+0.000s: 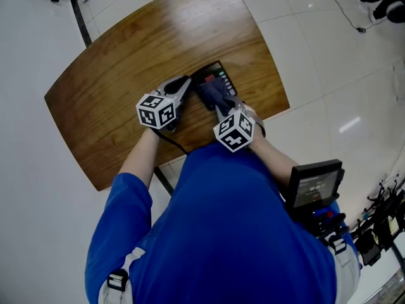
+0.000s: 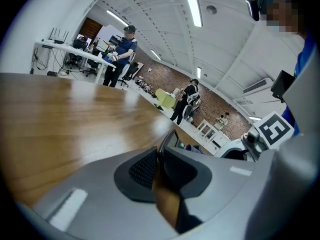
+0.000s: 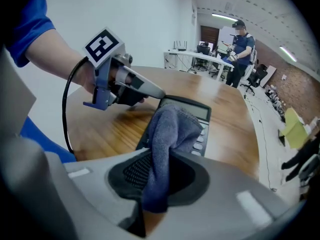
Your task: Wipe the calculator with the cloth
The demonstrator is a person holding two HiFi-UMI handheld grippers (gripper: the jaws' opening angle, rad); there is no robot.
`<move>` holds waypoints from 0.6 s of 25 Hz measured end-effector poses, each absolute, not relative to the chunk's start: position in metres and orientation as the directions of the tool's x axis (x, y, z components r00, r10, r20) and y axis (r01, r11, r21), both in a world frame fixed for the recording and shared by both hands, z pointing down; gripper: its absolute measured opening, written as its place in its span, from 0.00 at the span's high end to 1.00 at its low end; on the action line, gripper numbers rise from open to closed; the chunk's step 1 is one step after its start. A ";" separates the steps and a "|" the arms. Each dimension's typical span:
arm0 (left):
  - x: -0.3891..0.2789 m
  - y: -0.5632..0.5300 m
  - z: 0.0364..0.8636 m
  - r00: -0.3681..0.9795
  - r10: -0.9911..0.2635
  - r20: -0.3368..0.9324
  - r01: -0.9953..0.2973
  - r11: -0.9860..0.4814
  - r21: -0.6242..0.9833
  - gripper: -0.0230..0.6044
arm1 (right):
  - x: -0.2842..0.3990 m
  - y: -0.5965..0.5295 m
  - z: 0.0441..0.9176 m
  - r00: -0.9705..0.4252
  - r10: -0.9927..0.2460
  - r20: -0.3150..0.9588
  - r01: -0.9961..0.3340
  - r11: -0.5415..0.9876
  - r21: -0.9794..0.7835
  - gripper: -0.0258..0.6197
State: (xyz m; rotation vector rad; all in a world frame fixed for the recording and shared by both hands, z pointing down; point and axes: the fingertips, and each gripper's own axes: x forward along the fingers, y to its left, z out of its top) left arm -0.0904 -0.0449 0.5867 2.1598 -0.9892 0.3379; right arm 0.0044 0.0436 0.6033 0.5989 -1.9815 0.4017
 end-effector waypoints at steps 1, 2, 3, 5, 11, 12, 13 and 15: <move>-0.090 -0.045 0.586 0.670 -0.550 0.499 -0.740 -0.441 0.508 0.89 | -0.001 0.047 0.603 -0.399 -0.229 0.888 -0.552 0.833 -0.033 0.85; -0.089 -0.044 0.585 0.670 -0.550 0.499 -0.740 -0.441 0.508 0.89 | -0.006 0.051 0.602 -0.408 -0.219 0.886 -0.538 0.842 -0.040 0.85; -0.089 -0.044 0.585 0.670 -0.550 0.499 -0.740 -0.441 0.508 0.89 | -0.011 0.054 0.601 -0.416 -0.209 0.885 -0.525 0.850 -0.046 0.85; -0.088 -0.044 0.584 0.670 -0.550 0.499 -0.740 -0.442 0.507 0.89 | -0.020 0.060 0.600 -0.431 -0.191 0.882 -0.500 0.864 -0.057 0.85; -0.086 -0.044 0.580 0.672 -0.548 0.499 -0.739 -0.445 0.507 0.89 | -0.034 0.069 0.596 -0.461 -0.158 0.873 -0.456 0.886 -0.081 0.85; -0.086 -0.044 0.581 0.672 -0.547 0.499 -0.739 -0.445 0.506 0.89 | -0.033 0.067 0.595 -0.462 -0.160 0.872 -0.460 0.884 -0.082 0.85; -0.087 -0.044 0.581 0.671 -0.547 0.500 -0.739 -0.445 0.505 0.89 | -0.031 0.064 0.594 -0.462 -0.166 0.871 -0.468 0.880 -0.081 0.85; -0.088 -0.044 0.584 0.671 -0.546 0.501 -0.739 -0.446 0.505 0.89 | -0.022 0.052 0.591 -0.458 -0.194 0.867 -0.500 0.863 -0.071 0.85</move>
